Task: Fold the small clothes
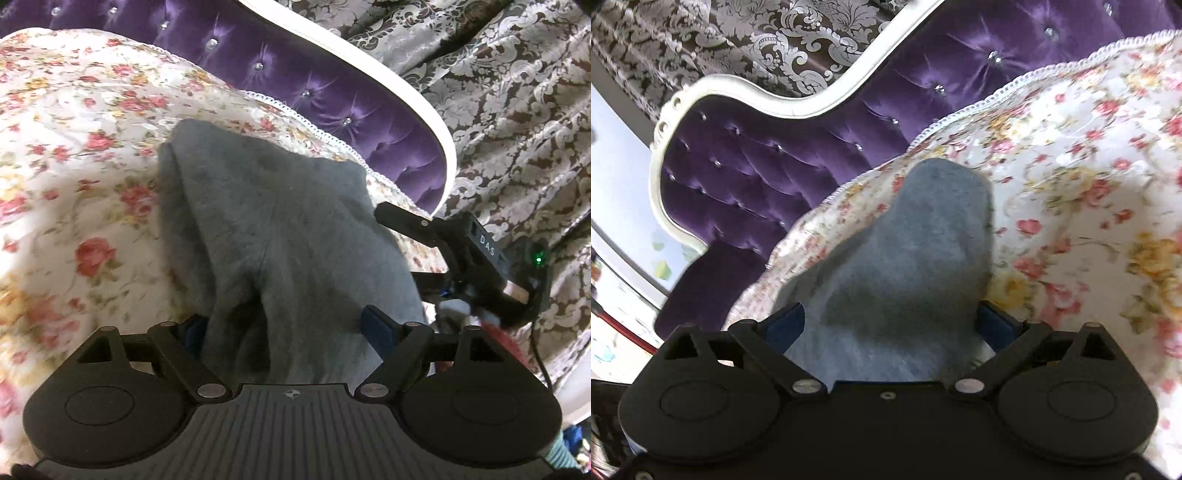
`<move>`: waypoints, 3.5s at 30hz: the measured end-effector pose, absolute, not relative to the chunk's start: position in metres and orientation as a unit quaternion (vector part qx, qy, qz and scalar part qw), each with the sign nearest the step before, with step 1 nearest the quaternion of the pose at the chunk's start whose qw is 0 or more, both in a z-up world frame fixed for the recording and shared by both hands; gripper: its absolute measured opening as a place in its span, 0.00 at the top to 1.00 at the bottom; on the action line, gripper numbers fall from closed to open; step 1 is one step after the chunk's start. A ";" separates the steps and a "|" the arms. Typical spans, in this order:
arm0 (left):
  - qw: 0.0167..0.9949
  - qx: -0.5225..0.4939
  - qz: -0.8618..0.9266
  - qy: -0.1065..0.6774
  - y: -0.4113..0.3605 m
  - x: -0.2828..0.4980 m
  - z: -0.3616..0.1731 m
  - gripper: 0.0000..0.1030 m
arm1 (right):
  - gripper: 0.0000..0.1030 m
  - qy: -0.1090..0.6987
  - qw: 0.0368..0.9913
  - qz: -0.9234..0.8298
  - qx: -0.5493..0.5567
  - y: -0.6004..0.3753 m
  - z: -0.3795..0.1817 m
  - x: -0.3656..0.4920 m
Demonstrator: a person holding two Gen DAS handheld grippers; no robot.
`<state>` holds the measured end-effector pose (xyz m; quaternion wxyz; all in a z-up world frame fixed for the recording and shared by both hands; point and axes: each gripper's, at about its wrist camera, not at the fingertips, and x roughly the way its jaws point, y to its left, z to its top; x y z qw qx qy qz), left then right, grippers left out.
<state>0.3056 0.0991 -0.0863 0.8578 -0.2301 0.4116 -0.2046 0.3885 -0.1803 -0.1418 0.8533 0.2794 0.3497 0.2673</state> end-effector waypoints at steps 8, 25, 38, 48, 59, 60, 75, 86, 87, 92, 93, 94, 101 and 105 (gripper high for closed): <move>0.849 -0.235 -0.229 0.414 0.093 0.313 -0.089 0.35 | 0.00 0.346 0.848 0.293 0.274 -0.168 -0.143 0.400; 0.801 -0.260 -0.303 0.445 0.084 0.214 -0.070 0.66 | 0.53 0.367 0.861 0.247 0.251 -0.186 -0.107 0.277; 0.837 -0.205 -0.275 0.426 0.084 0.106 -0.076 0.65 | 0.39 0.368 0.891 0.189 0.186 -0.185 -0.089 0.126; 0.860 -0.215 -0.220 0.406 0.112 0.081 -0.092 0.61 | 0.27 0.331 0.925 0.093 0.160 -0.204 -0.105 0.080; 0.925 -0.133 -0.168 0.315 0.104 0.043 -0.059 0.53 | 0.23 0.282 0.950 0.060 0.117 -0.194 -0.104 0.052; 0.931 -0.127 -0.164 0.301 0.102 0.042 -0.053 0.51 | 0.23 0.274 0.953 0.060 0.113 -0.193 -0.102 0.048; 0.943 -0.048 -0.193 0.266 0.046 0.081 -0.050 0.42 | 0.64 0.218 0.966 0.139 0.027 -0.146 -0.068 0.083; 0.928 -0.045 -0.175 0.325 0.054 0.095 -0.086 0.36 | 0.65 0.306 0.941 0.137 0.052 -0.147 -0.110 0.106; 0.928 -0.046 -0.173 0.326 0.055 0.094 -0.086 0.34 | 0.65 0.309 0.940 0.139 0.050 -0.146 -0.107 0.106; 0.924 -0.065 -0.167 0.338 0.058 0.097 -0.087 0.31 | 0.59 0.294 0.942 0.158 0.049 -0.147 -0.085 0.114; 0.924 -0.062 -0.165 0.338 0.056 0.098 -0.087 0.31 | 0.58 0.293 0.942 0.160 0.045 -0.147 -0.083 0.119; 0.925 -0.060 -0.164 0.339 0.055 0.098 -0.086 0.30 | 0.57 0.295 0.941 0.161 0.042 -0.147 -0.082 0.127; 0.923 -0.062 -0.160 0.346 0.052 0.102 -0.085 0.29 | 0.55 0.336 0.932 0.125 0.057 -0.169 -0.103 0.182; 0.923 -0.061 -0.154 0.348 0.052 0.105 -0.083 0.19 | 0.34 0.321 0.940 0.096 0.062 -0.179 -0.096 0.181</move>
